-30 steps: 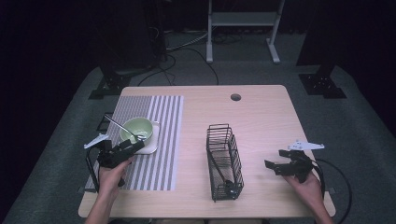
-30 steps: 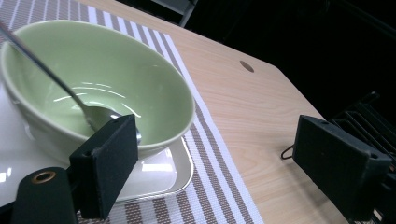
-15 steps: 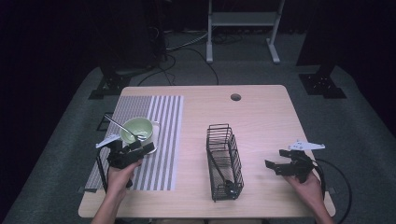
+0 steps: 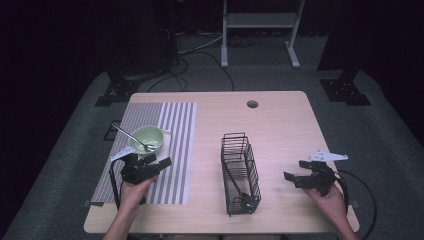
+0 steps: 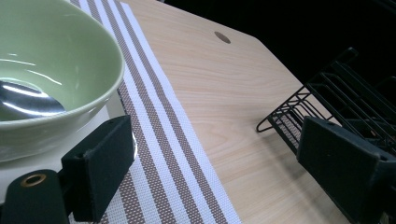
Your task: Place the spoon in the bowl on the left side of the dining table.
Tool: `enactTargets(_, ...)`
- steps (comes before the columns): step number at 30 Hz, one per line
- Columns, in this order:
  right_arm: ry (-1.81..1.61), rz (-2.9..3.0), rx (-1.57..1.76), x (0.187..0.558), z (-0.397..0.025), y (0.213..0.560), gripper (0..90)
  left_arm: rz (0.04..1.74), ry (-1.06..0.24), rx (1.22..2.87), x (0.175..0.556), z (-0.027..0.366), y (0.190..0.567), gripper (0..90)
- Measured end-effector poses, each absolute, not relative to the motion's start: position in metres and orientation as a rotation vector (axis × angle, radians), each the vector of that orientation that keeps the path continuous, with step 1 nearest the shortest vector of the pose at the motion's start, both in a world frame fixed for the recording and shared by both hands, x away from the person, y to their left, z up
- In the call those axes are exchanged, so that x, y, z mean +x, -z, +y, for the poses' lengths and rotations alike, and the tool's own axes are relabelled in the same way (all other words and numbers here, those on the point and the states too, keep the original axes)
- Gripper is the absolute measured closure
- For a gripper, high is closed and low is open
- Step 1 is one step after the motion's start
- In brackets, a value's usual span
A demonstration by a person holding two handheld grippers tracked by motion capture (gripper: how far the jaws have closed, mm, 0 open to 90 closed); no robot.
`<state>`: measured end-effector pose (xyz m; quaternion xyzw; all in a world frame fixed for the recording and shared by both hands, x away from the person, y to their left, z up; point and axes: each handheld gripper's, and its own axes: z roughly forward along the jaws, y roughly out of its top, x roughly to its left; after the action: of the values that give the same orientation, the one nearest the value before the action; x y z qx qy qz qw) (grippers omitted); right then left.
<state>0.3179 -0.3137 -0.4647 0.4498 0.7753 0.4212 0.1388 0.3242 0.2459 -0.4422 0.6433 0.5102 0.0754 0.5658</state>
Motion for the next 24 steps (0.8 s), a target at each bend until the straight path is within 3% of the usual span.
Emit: enactTargets(24,-1.213,2.243,1.274,0.313,-0.312,0.462,13.8,1.113,-0.2,1.609,0.311,0.227,0.441,10.2)
